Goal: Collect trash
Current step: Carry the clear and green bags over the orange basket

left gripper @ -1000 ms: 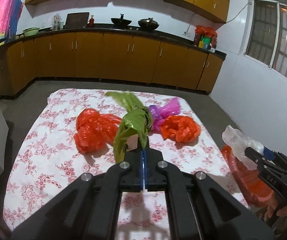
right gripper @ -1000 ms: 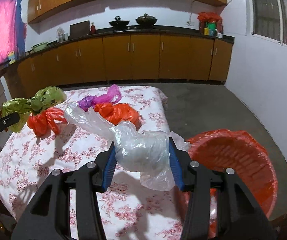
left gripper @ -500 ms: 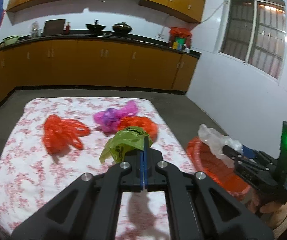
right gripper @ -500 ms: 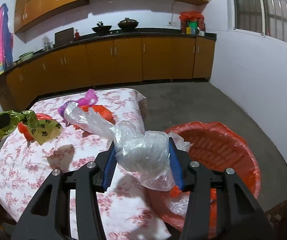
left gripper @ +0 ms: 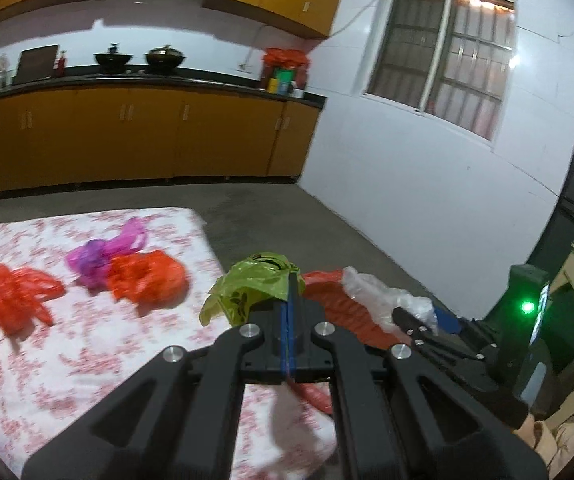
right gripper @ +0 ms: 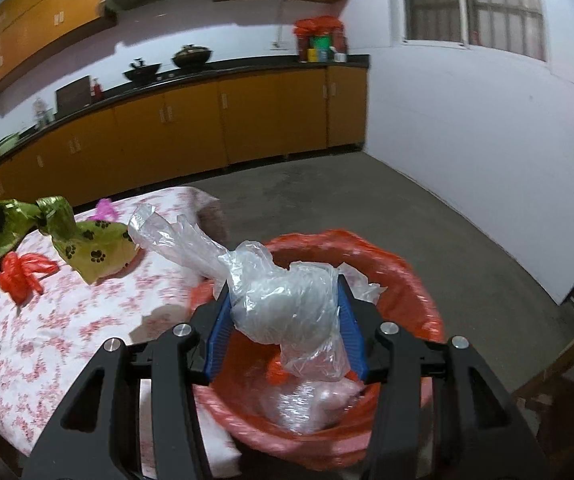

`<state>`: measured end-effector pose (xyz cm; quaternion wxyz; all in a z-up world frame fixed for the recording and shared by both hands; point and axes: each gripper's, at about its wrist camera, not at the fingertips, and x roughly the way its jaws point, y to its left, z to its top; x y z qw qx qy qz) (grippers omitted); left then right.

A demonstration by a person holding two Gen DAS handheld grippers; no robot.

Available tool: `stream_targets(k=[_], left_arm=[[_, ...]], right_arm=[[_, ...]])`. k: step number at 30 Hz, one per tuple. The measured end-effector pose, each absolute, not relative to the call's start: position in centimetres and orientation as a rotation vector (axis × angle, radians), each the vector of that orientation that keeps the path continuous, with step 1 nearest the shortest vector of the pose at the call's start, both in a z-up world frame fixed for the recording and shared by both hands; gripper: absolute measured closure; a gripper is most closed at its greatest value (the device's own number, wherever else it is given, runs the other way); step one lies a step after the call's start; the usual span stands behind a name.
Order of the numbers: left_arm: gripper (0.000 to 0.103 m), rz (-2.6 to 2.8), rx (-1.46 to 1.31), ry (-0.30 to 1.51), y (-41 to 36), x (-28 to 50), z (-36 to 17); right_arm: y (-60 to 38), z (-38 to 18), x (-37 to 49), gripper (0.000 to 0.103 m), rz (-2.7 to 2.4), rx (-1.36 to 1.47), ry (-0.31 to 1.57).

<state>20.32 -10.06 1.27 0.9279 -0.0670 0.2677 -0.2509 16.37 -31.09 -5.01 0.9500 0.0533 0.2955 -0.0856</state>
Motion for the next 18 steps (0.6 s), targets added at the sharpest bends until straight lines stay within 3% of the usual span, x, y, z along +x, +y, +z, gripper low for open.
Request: stream_targets(k=[18], left_arm=[[0.101,-0.636,-0.101,0.592,-18.4,22.4,0.4]], right_arm=[[-37.5,-5.8,15.7,0.054,-0.314,0.154,0.633]])
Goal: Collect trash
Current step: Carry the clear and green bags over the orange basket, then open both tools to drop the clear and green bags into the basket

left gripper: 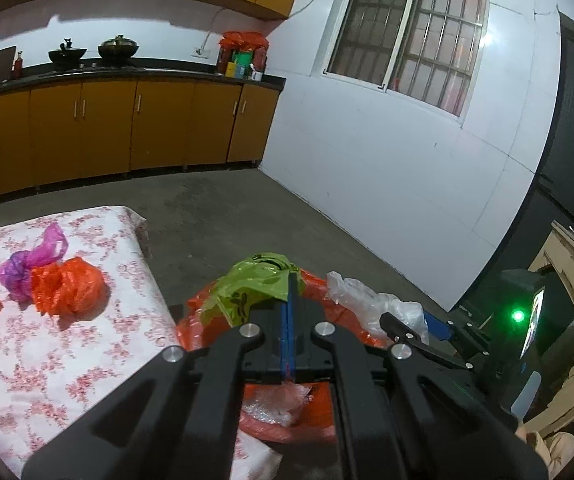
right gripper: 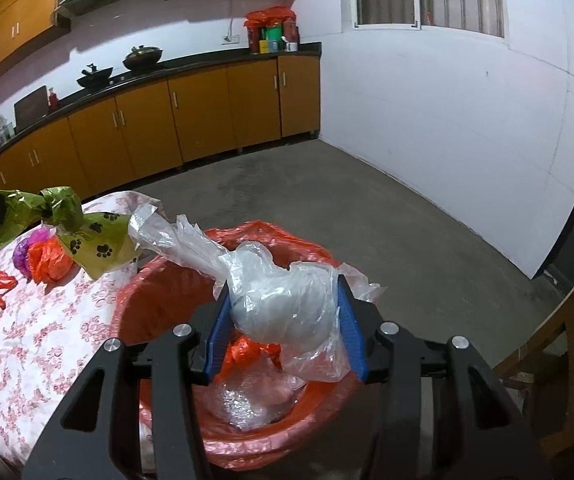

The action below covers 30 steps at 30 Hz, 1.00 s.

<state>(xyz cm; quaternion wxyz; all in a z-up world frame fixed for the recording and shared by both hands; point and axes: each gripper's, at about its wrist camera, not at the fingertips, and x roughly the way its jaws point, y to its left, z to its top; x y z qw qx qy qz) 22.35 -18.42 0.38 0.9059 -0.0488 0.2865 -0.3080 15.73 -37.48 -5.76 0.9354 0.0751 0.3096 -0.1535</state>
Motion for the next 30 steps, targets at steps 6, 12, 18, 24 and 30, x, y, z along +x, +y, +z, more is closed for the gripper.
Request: stream_targets(k=[6,12,18,24,30], left_arm=[[0.101,-0.651,-0.088,0.604,-19.8,23.4,-0.4],[0.101,-0.657,-0.086,0.628,-20.9,24.3,-1.3],[0.101,-0.665,-0.086,0.659,-22.0,25.3,-2.3],[0.101,-0.682,-0.092,0.694,-22.7,26.0,-3.5],[0.100,-0.704,-0.077,0.736,-23.5,26.4,-4.9]], right_arm=[[-38.1,-6.1,16.0,0.054,-0.320,0.168,0.635],[-38.8,-6.4,16.4,0.054,-0.316,0.183,0.638],[-39.3,-6.7,16.8,0.054,-0.307,0.204,0.641],[-40.2,-7.4,17.1,0.053,-0.286,0.242,0.650],[-40.9,-7.7,17.0,0.046,-0.258,0.262,0.651]])
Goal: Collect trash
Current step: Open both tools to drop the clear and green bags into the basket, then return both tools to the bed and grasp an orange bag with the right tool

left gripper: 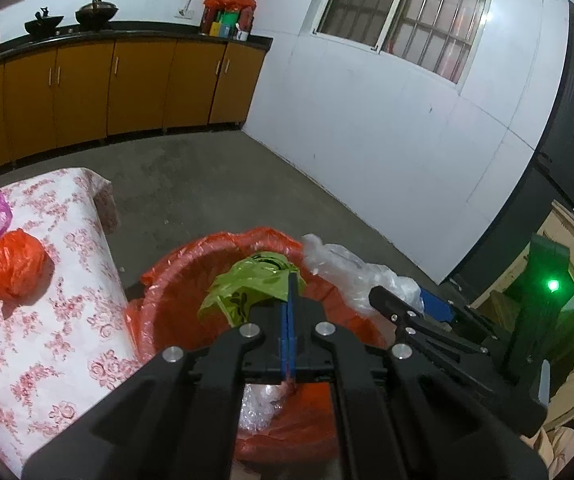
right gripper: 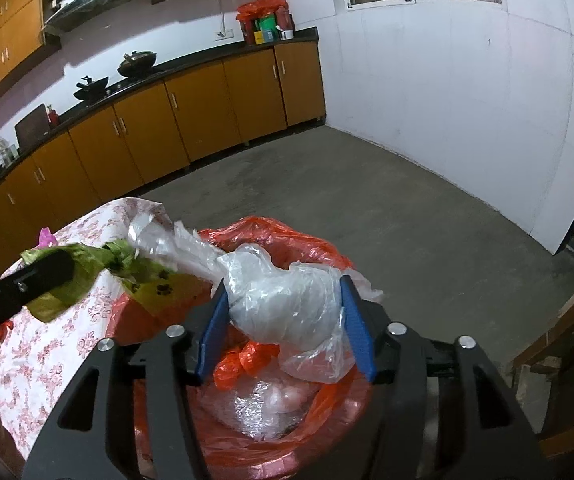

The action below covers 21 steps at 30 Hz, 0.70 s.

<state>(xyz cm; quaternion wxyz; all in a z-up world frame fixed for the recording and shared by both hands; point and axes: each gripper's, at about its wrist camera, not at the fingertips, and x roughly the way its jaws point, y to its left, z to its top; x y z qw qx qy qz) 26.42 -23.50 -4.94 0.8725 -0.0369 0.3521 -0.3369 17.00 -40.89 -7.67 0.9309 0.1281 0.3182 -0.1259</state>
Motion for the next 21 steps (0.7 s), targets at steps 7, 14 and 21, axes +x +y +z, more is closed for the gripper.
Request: stream_targets(k=[7,14,21], left_arm=[[0.085,-0.686,-0.079,0.781,-23.1,26.8,-6.2],[0.072,-0.612,-0.074,0.774,-20.5,27.1,-6.5],[0.050,-0.475,-0.038,0.728,-16.0,26.6,-6.7]], right_arm=[[-41.6,-7.7,16.5,0.036,-0.256,0.282,0.647],[-42.2,-7.8,15.8,0.036,-0.297,0.289,0.648],[-40.3,-7.1,16.2,0.036,-0.270,0.234,0.634]])
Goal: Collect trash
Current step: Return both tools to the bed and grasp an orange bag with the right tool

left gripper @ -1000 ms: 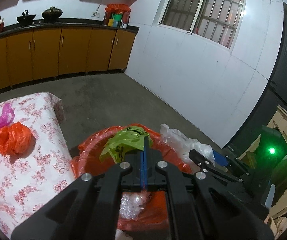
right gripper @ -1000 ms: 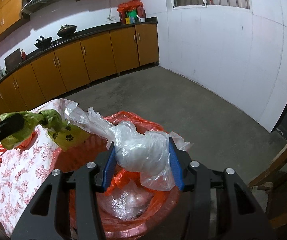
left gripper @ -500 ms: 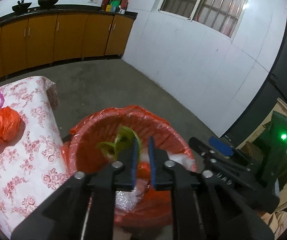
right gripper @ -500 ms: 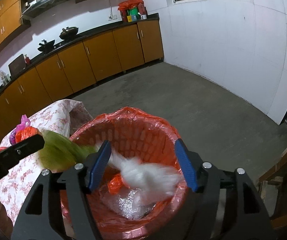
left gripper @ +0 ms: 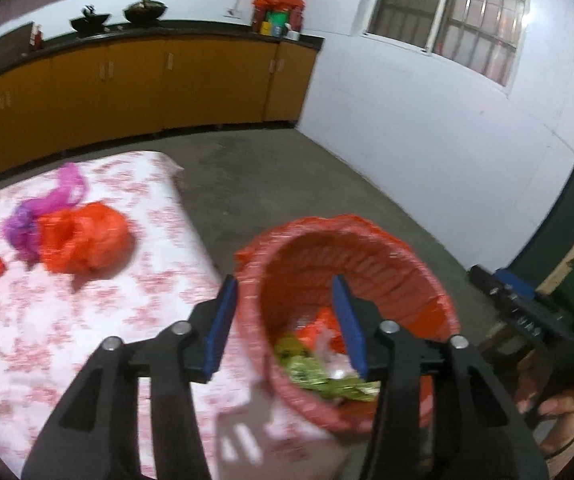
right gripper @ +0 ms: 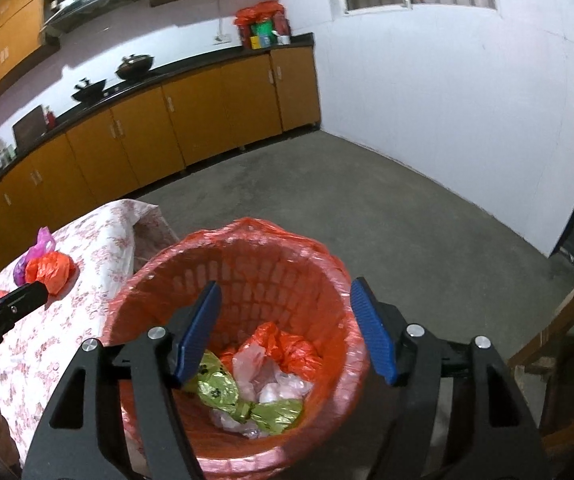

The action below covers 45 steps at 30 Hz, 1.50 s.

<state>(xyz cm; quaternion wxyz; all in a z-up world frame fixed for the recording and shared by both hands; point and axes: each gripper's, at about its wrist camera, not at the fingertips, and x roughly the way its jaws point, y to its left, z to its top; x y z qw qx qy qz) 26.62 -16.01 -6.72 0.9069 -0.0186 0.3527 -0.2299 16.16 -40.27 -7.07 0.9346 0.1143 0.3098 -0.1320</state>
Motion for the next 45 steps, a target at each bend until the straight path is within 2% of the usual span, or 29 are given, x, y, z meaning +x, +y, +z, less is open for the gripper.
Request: stream_targets(k=[2,24,29,33,35,40,45], left_arm=[[0.044,-0.431,-0.027,0.720,-14.5,26.6,-6.9],[0.027,0.109,-0.039,0.610,9.7,24.7,-8.7],[0.023,0.174,-0.093,0.586,12.9,24.4,-8.6],[0.022,0.208,-0.132,0.582,15.1,24.4,-9.0],[0.022,0.220,-0.148,0.585,16.2,24.4,-9.2],[0.022,0.233,-0.169,0.589,17.5,24.7,-9.7],[0.022,0.240,-0.184,0.590,18.3,25.1,-10.0]], right_arm=[[-38.9,-6.8,16.8,0.036,-0.241,0.214,0.631],[-19.7,-7.2,26.5,0.036,0.114,0.063,0.649],[-15.3,-7.8,28.7,0.031,0.158,0.029,0.638],[-13.3,-8.3,30.4,0.028,0.160,0.019,0.628],[-12.8,-8.5,31.1,0.023,0.150,0.021,0.623],[-11.6,-9.7,33.7,0.020,0.133,0.037,0.652],[-10.1,-10.7,35.7,0.011,0.120,0.007,0.673]])
